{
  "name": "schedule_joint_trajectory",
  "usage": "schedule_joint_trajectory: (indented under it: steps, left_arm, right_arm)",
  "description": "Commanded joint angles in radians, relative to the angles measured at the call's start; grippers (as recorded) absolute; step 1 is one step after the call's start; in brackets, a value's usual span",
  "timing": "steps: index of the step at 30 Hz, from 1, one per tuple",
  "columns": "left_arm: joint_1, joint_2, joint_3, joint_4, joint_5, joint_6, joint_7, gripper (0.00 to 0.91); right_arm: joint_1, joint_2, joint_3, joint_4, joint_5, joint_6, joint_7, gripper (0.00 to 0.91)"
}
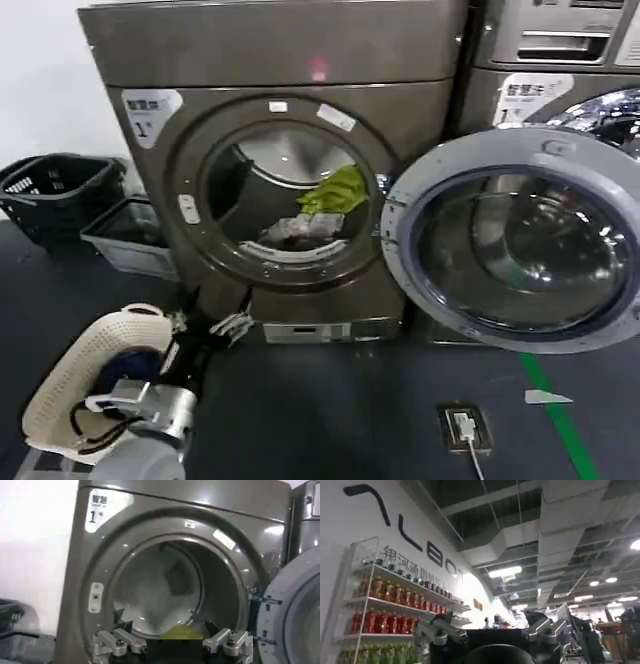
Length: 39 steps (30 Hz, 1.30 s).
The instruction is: Grasp the clothes from the dryer.
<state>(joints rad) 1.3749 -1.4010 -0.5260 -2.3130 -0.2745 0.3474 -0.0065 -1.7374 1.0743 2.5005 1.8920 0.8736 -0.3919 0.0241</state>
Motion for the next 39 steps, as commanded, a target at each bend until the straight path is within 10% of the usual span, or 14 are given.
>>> schedule_joint_trajectory:
  steps: [1, 39]
  left_arm:
    - [-0.002, 0.001, -0.001, 0.0, -0.002, 0.001, 0.001, 0.907]
    - [0.0, 0.001, 0.0, -0.01, 0.021, -0.009, 0.019, 0.907]
  right_arm:
    - [0.002, 0.005, -0.002, 0.005, 0.001, 0.0, -0.001, 0.907]
    - [-0.013, 0.006, 0.0, -0.011, 0.029, 0.167, -0.034, 0.907]
